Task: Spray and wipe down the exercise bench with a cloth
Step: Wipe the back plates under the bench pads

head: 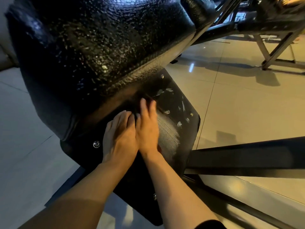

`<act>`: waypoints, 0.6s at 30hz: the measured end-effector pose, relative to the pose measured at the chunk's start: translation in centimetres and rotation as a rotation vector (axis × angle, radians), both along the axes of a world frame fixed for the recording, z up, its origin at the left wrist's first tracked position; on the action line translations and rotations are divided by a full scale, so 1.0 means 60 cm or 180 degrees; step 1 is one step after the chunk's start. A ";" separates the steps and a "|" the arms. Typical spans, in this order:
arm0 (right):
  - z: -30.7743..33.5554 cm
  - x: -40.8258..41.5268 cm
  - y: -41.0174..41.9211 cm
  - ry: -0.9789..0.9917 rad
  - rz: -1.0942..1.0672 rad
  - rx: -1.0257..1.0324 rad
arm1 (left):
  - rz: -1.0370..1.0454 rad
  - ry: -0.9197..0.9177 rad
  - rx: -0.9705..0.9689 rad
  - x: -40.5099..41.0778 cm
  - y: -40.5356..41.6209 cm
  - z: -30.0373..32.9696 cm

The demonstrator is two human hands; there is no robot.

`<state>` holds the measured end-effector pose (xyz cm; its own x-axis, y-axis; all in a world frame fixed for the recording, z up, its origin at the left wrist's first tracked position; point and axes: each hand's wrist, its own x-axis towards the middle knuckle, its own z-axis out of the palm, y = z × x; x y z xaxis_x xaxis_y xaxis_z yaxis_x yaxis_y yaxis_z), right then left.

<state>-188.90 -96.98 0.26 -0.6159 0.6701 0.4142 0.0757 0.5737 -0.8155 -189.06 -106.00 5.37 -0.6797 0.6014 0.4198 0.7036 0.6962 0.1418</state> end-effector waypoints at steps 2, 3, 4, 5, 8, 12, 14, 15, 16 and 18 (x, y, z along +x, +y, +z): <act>0.013 -0.018 0.001 0.0070 0.0505 0.0357 | 0.0234 -0.0108 0.0183 -0.003 0.002 0.001; 0.006 -0.017 0.011 0.0072 0.0543 0.0426 | 0.0247 -0.0060 0.0099 0.001 0.007 0.003; -0.006 -0.008 0.023 0.0098 0.0469 0.0437 | 0.0158 0.0026 -0.0162 0.007 0.011 0.007; -0.023 0.005 0.036 0.0119 0.0326 0.0363 | 0.0091 0.0048 -0.0474 0.015 0.019 0.009; -0.088 0.060 0.081 -0.0196 -0.0361 -0.0425 | 0.0117 -0.0010 -0.0815 0.023 0.043 0.006; -0.082 0.057 0.091 -0.0675 -0.1028 -0.1159 | 0.0183 0.0116 -0.0931 0.019 0.066 -0.001; -0.036 0.015 0.076 -0.0394 -0.0574 -0.0667 | 0.0246 0.0155 -0.0768 0.013 0.072 -0.001; -0.014 -0.005 0.069 -0.0233 -0.0241 -0.0322 | 0.0264 0.0119 -0.0700 0.009 0.075 0.000; 0.002 -0.021 0.067 -0.0128 0.0080 -0.0049 | 0.0288 0.0042 -0.0673 0.003 0.075 0.002; 0.011 -0.037 0.074 -0.0096 0.0375 0.0170 | 0.0364 -0.0100 -0.0424 -0.012 0.076 0.001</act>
